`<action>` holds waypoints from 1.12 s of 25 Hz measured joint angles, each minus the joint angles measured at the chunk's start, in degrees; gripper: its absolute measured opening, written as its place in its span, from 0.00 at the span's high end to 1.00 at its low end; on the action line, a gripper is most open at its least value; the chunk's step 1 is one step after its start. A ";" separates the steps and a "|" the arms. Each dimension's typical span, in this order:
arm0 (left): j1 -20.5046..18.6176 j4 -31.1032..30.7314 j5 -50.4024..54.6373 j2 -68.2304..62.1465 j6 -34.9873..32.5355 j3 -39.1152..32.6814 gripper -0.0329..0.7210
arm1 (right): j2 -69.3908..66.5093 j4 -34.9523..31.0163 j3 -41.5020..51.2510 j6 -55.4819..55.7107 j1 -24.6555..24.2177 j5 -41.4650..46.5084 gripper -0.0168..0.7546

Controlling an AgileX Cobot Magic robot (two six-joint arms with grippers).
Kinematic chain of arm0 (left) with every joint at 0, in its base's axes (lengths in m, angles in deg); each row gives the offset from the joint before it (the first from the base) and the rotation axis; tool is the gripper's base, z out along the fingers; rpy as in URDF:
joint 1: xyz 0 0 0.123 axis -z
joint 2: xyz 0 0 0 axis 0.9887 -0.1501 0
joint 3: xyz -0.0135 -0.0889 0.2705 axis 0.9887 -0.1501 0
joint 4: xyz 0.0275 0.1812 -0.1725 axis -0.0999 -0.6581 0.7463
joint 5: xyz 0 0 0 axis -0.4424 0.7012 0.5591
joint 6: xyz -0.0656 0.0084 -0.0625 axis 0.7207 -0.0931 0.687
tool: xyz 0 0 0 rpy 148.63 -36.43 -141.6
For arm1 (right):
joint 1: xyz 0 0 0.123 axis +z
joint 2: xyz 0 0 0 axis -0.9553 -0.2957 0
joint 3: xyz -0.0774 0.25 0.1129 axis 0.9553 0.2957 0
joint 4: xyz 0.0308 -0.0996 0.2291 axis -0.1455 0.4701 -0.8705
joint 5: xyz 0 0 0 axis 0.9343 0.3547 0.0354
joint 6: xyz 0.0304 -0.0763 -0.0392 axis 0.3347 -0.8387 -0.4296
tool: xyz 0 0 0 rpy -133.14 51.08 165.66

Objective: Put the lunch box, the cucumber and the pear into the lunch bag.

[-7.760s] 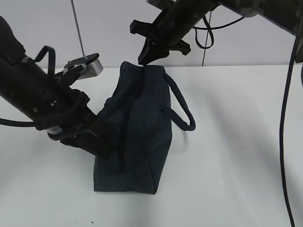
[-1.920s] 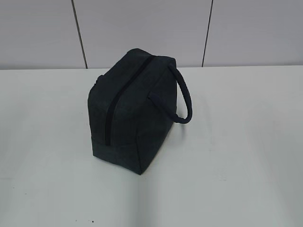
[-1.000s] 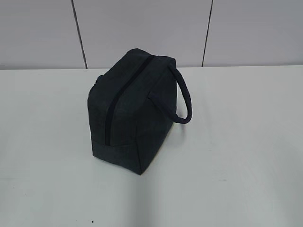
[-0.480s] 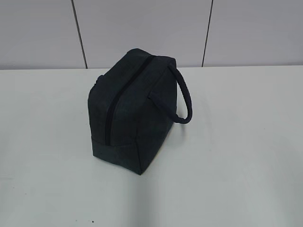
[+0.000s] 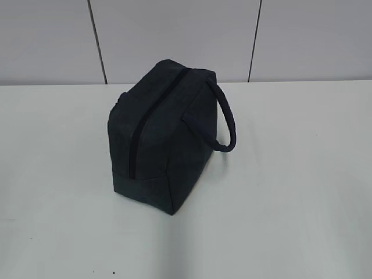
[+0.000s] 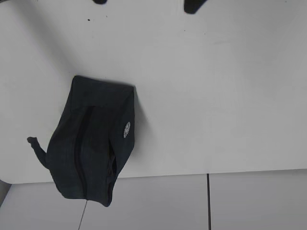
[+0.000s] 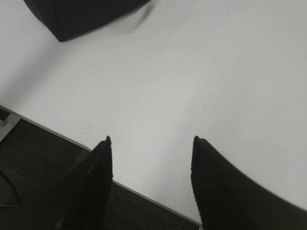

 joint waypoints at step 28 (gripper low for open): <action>-21.51 0.12 -0.13 1.98 -1.90 0.00 0.64 | 0.92 0.00 0.00 0.00 -6.82 -0.10 0.44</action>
